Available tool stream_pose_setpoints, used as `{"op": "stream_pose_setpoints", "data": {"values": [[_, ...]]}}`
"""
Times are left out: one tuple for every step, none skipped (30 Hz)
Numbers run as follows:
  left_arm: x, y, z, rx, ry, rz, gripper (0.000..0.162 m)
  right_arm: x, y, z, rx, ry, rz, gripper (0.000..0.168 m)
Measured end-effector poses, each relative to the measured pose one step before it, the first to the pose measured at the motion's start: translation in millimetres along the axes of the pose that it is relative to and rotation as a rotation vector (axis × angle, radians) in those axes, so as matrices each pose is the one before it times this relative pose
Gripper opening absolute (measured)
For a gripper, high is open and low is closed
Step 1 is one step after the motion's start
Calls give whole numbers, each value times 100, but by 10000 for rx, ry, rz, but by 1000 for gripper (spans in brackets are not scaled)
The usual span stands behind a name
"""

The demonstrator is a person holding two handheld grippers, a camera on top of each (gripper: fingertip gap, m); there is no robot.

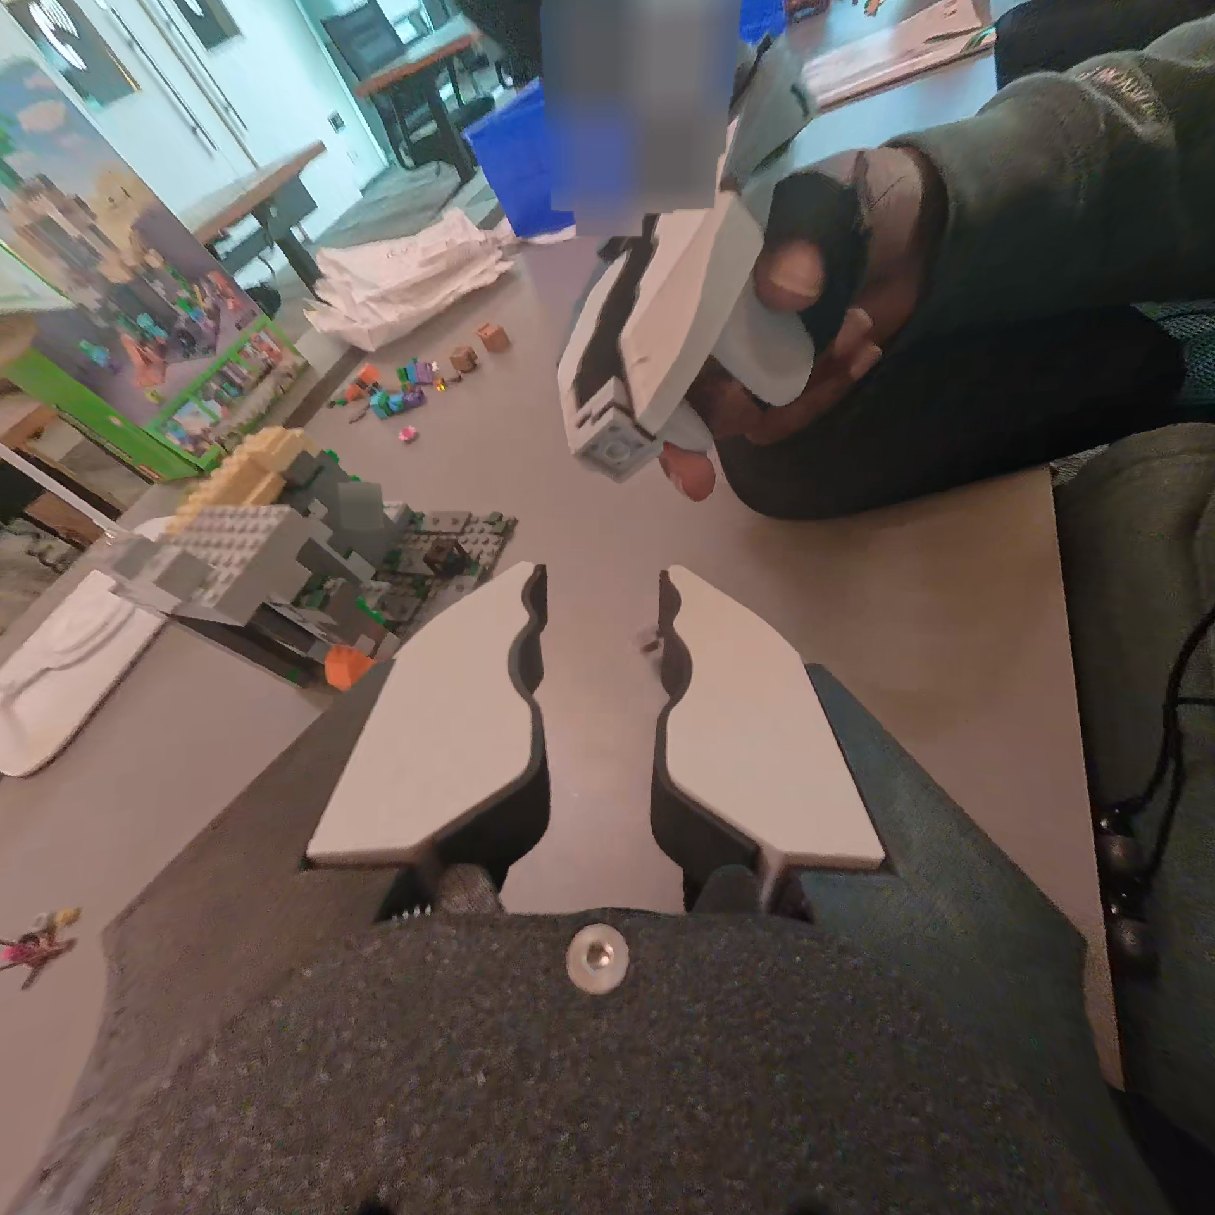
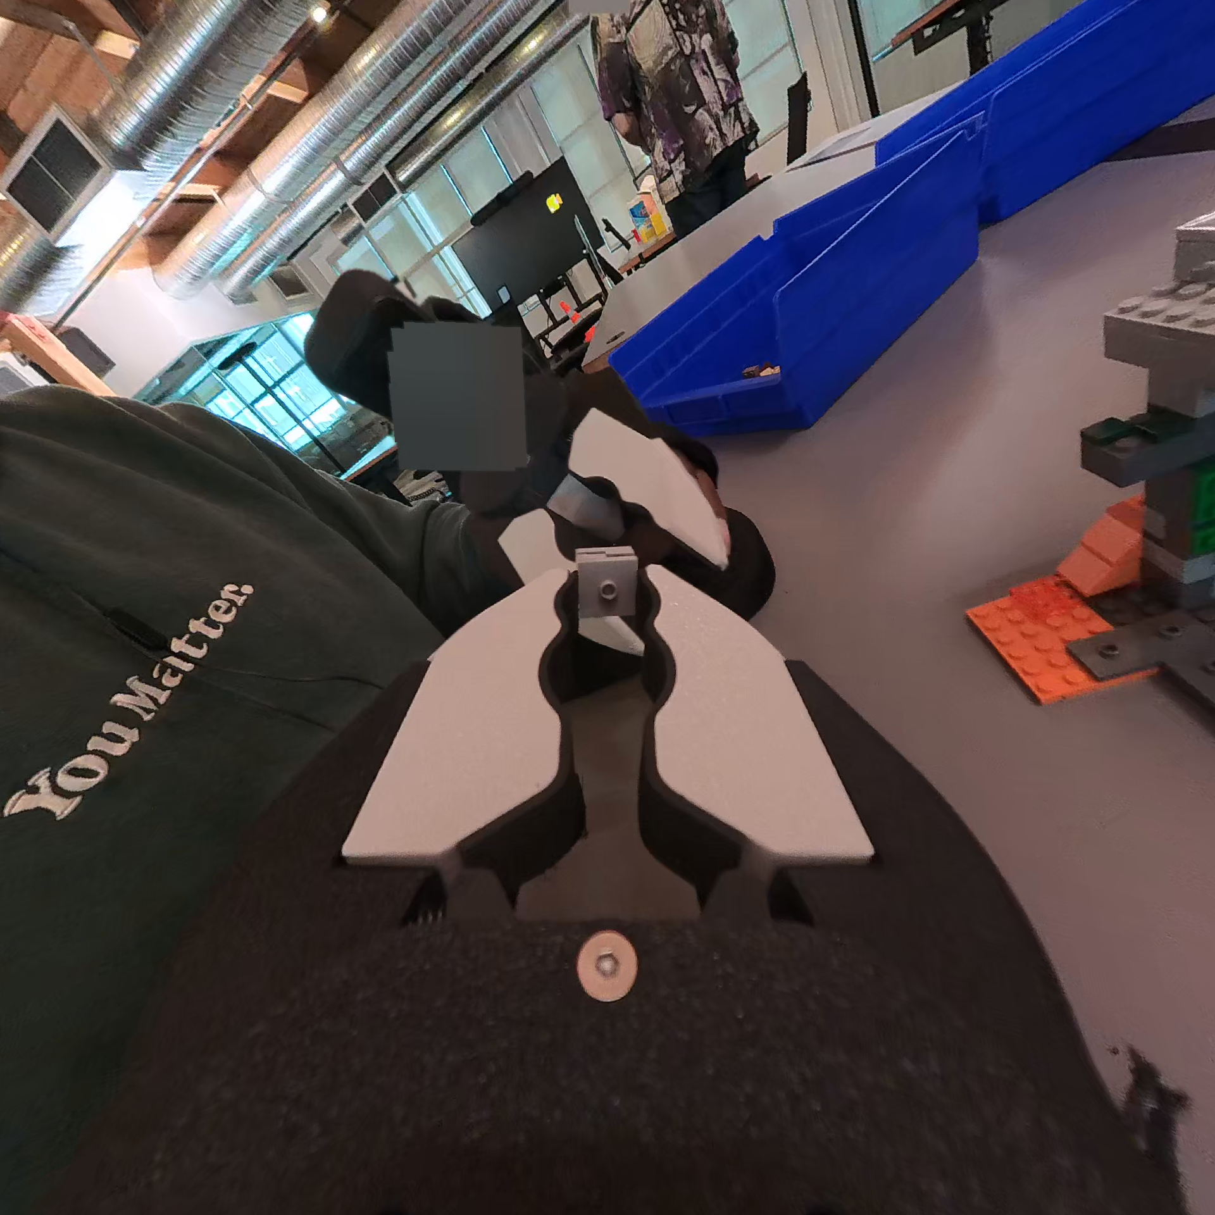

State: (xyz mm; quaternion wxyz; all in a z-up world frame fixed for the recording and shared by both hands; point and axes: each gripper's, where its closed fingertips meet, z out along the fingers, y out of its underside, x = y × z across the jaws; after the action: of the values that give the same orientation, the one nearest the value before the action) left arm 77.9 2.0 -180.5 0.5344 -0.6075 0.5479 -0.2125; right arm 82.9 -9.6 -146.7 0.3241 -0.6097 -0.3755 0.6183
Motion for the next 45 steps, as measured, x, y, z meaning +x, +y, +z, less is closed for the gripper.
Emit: {"op": "stream_pose_setpoints", "data": {"values": [[1,-567,-204,217,-212,270,31,-171,-85,91,44,-73,59,16],[-56,-649,-216,248,-296,378,31,-232,-106,118,55,-106,98,16],[-82,-710,-232,256,-361,485,30,-290,-104,154,63,-136,123,16],[-72,-722,-225,246,-350,549,29,-344,-104,172,78,-181,154,16],[59,-659,-184,192,-244,557,28,-330,-123,173,101,-193,192,16],[76,-595,-130,165,-213,510,28,-296,-107,176,110,-181,213,16],[37,-483,-76,118,-195,419,27,-318,-94,189,103,-199,208,16],[-40,-265,-10,19,-185,338,28,-265,-49,185,86,-171,196,16],[-157,-151,-17,-8,-196,274,26,-155,18,181,40,-105,183,16],[-203,-256,-90,88,-200,218,23,-68,149,181,-45,-49,167,16],[-151,-421,-140,188,-169,214,21,-37,157,181,-38,-29,130,16],[170,-221,-95,42,48,261,17,-100,29,113,57,-82,140,16],[1,-48,-48,-35,-83,213,17,-81,38,13,31,-91,161,16],[152,49,-72,-80,107,52,17,16,134,1,-42,-11,33,16],[96,60,-77,-81,117,-201,17,15,106,37,-40,67,-136,16],[89,6,-106,21,129,-301,17,-41,80,39,-69,74,-155,16],[44,-27,-96,53,141,-360,17,-75,36,43,-74,34,-104,16],[-11,-104,-94,82,159,-462,17,-149,-22,36,-23,-37,-112,16],[29,-182,-92,117,249,-568,17,-177,-29,8,-19,-101,-106,16],[7,-133,-44,92,212,-505,17,-157,-51,-6,-9,-102,-58,16],[2,-176,-49,184,137,-428,18,-138,-51,1,2,-87,-39,16],[34,-71,-61,138,144,-349,18,-96,11,16,-19,-56,-28,16],[74,-57,-59,122,142,-353,18,-87,41,15,-14,-70,30,16],[110,-68,-53,129,133,-307,18,-107,61,5,10,-109,93,16],[122,-37,-47,86,113,-193,18,-98,66,-6,36,-122,113,16],[113,-67,-23,83,111,-198,18,-127,70,-26,47,-121,73,16],[148,-88,-8,76,140,-227,18,-161,18,-92,53,-128,25,16],[-178,-177,-227,169,-14,-233,18,-334,-541,-554,366,-224,56,16],[-1212,-307,-898,352,-274,-671,18,-318,-1257,-1271,711,-121,68,16],[-1211,-100,-1115,237,-30,-845,18,316,-798,-1333,295,535,-321,16],[-497,180,-738,46,57,-376,18,695,319,-777,-331,876,-632,16],[53,612,-115,-316,-53,188,18,161,787,-46,-473,414,-268,16],[455,490,309,-278,88,204,18,2,811,359,-484,186,-76,16],[435,195,459,-141,196,-18,18,551,917,427,-641,503,-376,16],[109,91,433,-82,110,-37,18,815,945,366,-774,675,-588,15],[-239,139,337,-92,-79,92,17,810,714,301,-693,652,-553,16],[-377,214,231,-134,-163,149,17,760,486,206,-558,619,-482,16],[-234,243,173,-138,-37,20,17,596,420,178,-490,486,-434,16],[-246,185,93,-99,-52,-68,17,470,394,170,-435,370,-348,16],[-214,128,5,-41,-64,-39,17,325,324,165,-337,246,-245,16],[-251,67,-104,-12,-104,-8,17,130,227,174,-228,72,-109,17],[-324,96,-186,-32,-138,6,17,69,116,149,-115,-2,-19,18],[-256,208,-218,-106,-61,0,17,58,42,107,-38,-14,-18,18],[-188,277,-221,-136,-21,-22,17,42,50,98,-37,-14,-22,19],[-144,266,-197,-106,-15,-50,17,53,70,109,-52,0,-13,21]]}}
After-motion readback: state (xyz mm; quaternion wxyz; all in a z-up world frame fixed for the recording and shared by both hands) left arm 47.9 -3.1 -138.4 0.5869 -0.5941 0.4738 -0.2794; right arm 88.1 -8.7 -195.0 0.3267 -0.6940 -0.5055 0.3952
